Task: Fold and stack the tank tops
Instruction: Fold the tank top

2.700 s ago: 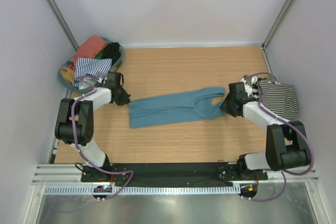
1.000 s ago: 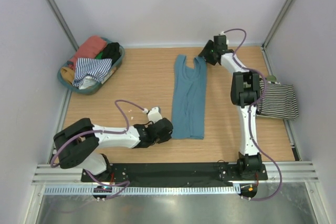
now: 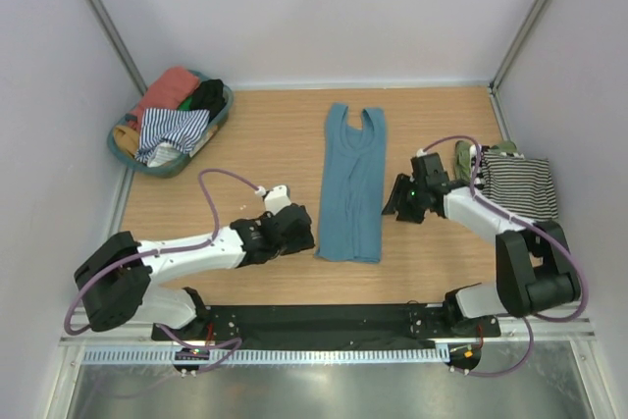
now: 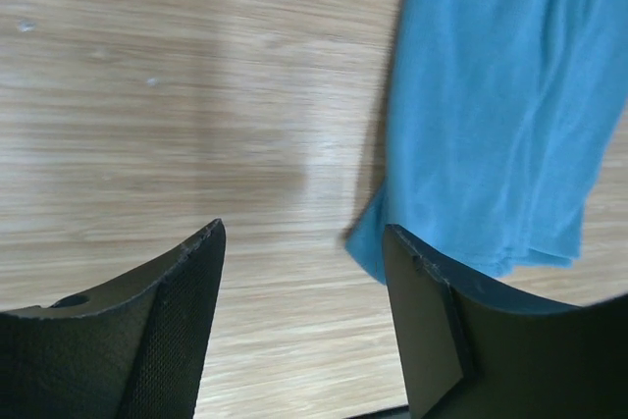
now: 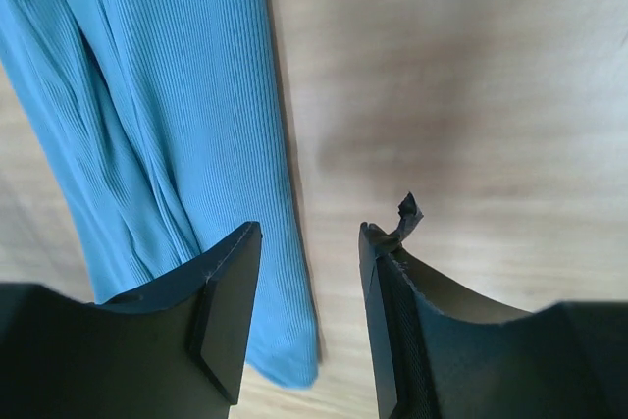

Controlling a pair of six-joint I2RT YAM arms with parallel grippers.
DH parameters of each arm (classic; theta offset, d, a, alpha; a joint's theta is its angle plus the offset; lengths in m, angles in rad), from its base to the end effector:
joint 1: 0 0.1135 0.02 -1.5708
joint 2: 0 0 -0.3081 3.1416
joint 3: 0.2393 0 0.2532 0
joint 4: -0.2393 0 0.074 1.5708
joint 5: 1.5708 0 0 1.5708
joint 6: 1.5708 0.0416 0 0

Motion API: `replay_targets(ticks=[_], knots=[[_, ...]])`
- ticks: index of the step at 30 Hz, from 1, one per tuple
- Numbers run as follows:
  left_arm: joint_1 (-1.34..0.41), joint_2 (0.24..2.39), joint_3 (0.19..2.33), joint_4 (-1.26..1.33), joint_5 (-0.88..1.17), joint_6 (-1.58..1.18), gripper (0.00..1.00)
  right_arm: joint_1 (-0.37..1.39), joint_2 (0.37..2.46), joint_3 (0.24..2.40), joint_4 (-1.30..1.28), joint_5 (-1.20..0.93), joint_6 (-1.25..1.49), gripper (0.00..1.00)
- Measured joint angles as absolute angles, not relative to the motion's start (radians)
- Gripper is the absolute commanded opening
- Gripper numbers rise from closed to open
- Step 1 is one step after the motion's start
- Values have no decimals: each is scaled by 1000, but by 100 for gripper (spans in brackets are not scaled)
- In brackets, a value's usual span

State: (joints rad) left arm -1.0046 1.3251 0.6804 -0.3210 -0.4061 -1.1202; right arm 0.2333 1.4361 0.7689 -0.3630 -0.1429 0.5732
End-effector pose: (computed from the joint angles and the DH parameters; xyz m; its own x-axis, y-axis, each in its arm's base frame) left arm 0.1435 -0.1951 0.2202 -0.7816 -0.3120 -0.5402 -0.1120 0.9220 -0.3706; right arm 0.2596 0.0678 0.2150 -0.8636 0.3465 -0.3662 0.2002 0.9023 0.3817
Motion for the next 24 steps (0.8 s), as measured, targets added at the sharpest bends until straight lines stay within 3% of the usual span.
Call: replay_targets(ticks=[13, 20, 24], knots=[[-1003, 1454, 756, -220, -239, -1060, 41, 413, 1171, 548, -451, -202, 635, 51], [-1003, 1528, 755, -160, -150, -1064, 35, 457, 1145, 471, -448, -209, 699, 42], [-1003, 1548, 743, -134, -121, -1068, 34, 486, 1143, 455, -416, -207, 736, 25]])
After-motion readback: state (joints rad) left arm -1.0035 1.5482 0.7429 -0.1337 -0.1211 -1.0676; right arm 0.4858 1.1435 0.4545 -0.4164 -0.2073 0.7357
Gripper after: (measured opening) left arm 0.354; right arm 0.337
